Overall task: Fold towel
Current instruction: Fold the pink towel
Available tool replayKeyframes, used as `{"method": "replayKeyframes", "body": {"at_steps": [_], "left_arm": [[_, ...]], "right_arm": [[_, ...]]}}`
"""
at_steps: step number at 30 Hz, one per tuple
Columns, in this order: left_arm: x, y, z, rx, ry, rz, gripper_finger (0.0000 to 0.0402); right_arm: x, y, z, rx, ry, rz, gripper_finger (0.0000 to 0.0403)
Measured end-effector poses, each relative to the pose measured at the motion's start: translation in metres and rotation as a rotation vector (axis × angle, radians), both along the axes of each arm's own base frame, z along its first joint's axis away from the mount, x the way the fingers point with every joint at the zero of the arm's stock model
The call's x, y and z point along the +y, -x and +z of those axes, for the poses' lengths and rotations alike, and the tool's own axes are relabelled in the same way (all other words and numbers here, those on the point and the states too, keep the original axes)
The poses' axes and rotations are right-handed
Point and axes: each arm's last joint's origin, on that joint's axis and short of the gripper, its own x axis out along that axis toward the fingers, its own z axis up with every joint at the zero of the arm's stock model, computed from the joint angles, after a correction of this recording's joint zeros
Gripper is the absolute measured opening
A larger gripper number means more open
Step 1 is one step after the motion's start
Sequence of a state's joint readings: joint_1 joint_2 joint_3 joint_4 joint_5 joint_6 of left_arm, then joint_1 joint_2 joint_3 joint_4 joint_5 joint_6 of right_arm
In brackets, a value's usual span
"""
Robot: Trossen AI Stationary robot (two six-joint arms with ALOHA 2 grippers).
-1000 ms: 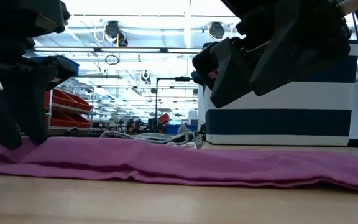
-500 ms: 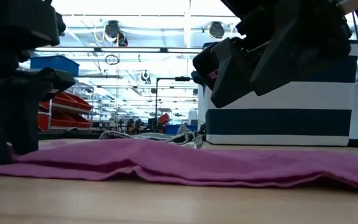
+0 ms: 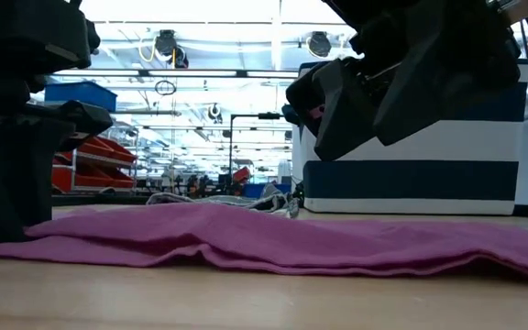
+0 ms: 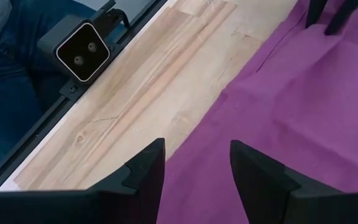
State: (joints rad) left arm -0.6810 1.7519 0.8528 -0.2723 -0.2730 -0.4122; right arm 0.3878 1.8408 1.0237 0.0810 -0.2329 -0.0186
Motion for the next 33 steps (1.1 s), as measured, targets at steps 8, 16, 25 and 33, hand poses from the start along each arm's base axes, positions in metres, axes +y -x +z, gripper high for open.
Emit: {"method": "replayKeyframes", "body": {"at_steps": [8, 16, 25, 33], "left_arm": [[-0.003, -0.004, 0.007, 0.019, -0.004, -0.018, 0.0082], [0.0, -0.008, 0.008, 0.036, 0.011, -0.022, 0.0082], [0.004, -0.009, 0.012, 0.054, 0.055, -0.017, 0.0082], [0.011, -0.006, 0.024, 0.048, 0.044, -0.006, 0.0082]], "right_arm": [[-0.001, 0.001, -0.002, 0.028, 0.007, -0.006, 0.0169], [-0.001, 0.002, -0.002, 0.031, 0.009, -0.007, 0.0169], [-0.002, 0.002, -0.002, 0.034, 0.01, -0.008, 0.0169], [-0.002, 0.002, -0.002, 0.034, 0.01, -0.007, 0.0169]]}}
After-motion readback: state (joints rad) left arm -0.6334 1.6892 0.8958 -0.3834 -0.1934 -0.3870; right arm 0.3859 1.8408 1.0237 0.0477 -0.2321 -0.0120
